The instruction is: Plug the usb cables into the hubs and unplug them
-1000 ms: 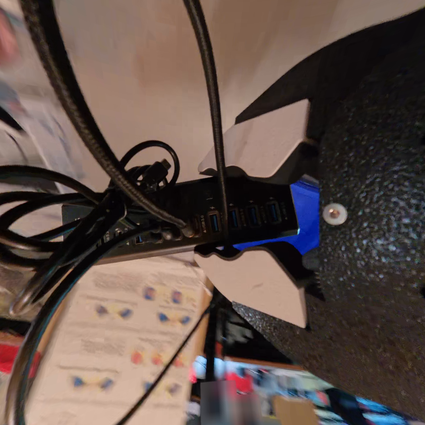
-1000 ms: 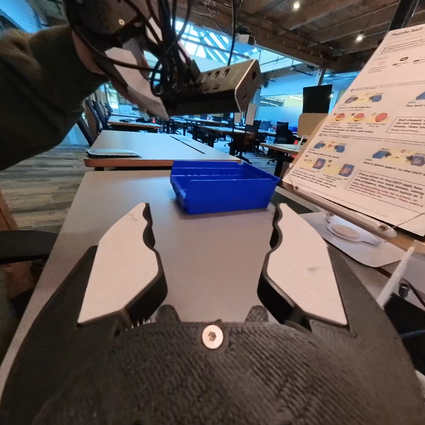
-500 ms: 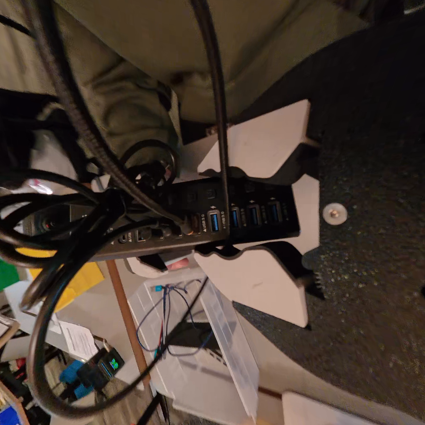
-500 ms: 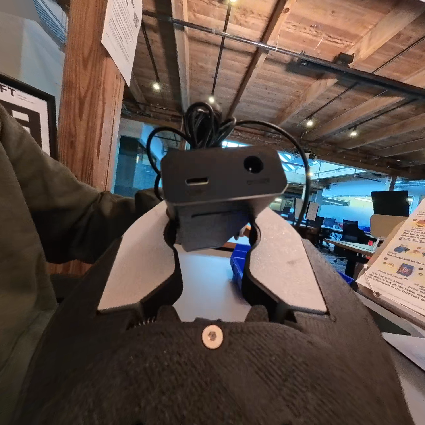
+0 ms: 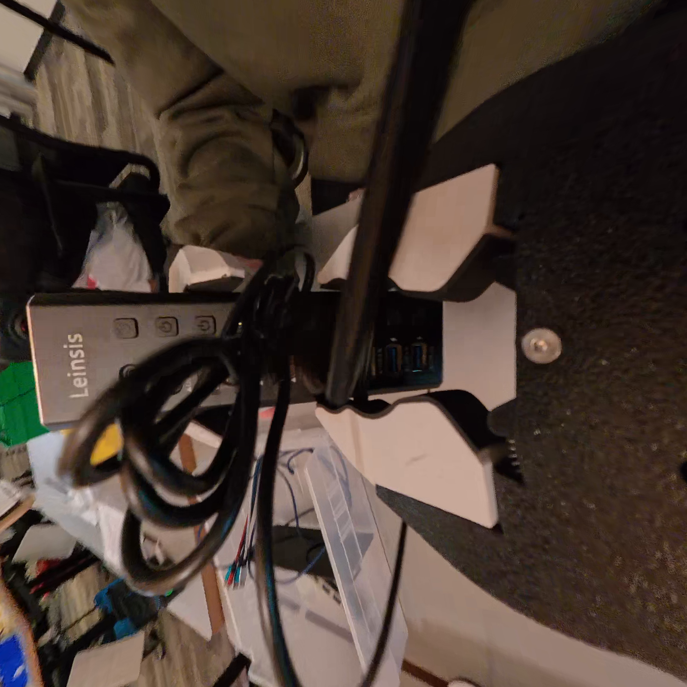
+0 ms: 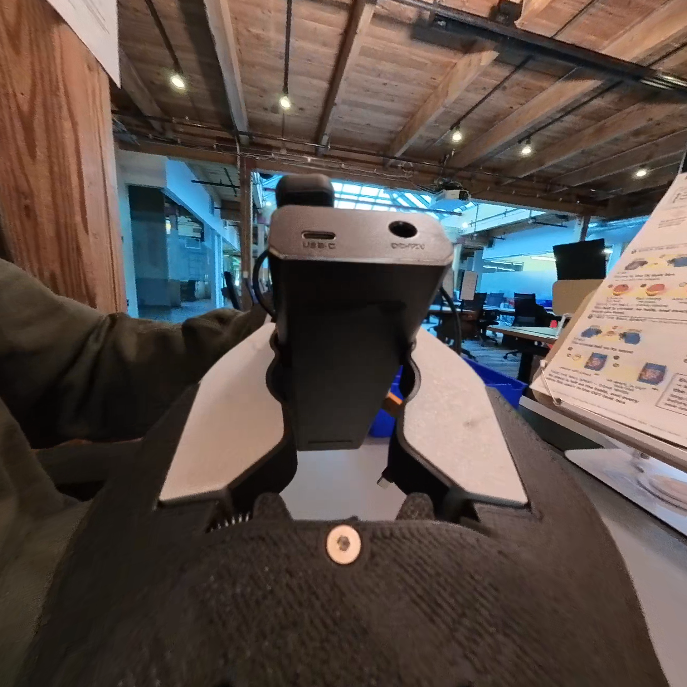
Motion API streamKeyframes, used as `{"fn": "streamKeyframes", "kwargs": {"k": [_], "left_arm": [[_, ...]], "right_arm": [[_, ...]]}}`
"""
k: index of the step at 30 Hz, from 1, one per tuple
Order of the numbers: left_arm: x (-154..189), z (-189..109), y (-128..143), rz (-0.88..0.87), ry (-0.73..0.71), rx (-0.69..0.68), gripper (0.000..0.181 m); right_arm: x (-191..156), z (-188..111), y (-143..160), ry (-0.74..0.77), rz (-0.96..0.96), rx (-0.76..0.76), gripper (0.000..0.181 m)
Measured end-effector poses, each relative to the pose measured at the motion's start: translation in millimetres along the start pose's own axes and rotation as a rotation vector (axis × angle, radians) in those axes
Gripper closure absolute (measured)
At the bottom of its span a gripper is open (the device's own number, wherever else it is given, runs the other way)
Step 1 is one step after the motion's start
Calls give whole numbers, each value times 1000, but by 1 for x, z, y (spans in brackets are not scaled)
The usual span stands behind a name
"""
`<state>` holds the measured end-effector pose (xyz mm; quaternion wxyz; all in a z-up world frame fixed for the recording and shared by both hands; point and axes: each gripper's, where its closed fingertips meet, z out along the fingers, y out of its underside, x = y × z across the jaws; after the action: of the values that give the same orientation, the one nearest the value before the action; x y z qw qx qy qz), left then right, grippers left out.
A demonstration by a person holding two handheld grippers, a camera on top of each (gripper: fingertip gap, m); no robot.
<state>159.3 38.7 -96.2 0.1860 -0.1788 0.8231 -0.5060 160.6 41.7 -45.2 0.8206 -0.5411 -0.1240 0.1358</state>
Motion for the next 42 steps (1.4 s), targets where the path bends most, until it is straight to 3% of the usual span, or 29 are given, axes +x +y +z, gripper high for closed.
{"fn": "streamKeyframes", "kwargs": {"k": [4, 7, 11, 14, 17, 21, 24, 26, 28, 31, 35, 37, 38, 42], "left_arm": [[-14, -1, 4, 39, -182, 43, 118], [-27, 0, 15, 123, -475, 22, 102], [-21, 3, 36, 111, -820, 39, 111], [-9, 26, 57, 11, -900, -18, 115], [-14, 38, 54, 19, -903, -22, 133], [-29, 33, 58, -119, -826, 4, 150], [-31, 29, 53, -162, -720, 96, 153], [-27, 28, 46, -188, -618, 189, 153], [-19, 28, 40, -231, -484, 289, 153], [1, 26, 31, -218, -230, 425, 153], [21, 31, 41, -148, -28, 342, 153], [29, 37, 49, -141, 60, 274, 153], [31, 40, 54, -135, 87, 236, 153], [19, 34, 54, -169, 68, 276, 155]], "right_arm": [[23, -8, -6, 136, 69, -3, 120], [41, -13, -8, 237, 109, 3, 120], [45, -11, 1, 279, 112, -41, 121], [40, -3, 18, 272, 111, -117, 121], [35, 6, 34, 291, 100, -199, 121], [43, 1, 35, 368, 36, -261, 120], [40, -4, 29, 289, 29, -280, 121], [37, -10, 22, 217, 8, -270, 125], [41, -20, 10, 210, 12, -224, 114], [40, -31, -8, 145, 154, -149, 112], [9, -22, -1, -31, 209, -215, 117], [-6, -15, 7, -90, 133, -251, 136], [-8, -13, 12, -91, 100, -278, 148], [-3, -6, 10, -46, 77, -249, 151]]}}
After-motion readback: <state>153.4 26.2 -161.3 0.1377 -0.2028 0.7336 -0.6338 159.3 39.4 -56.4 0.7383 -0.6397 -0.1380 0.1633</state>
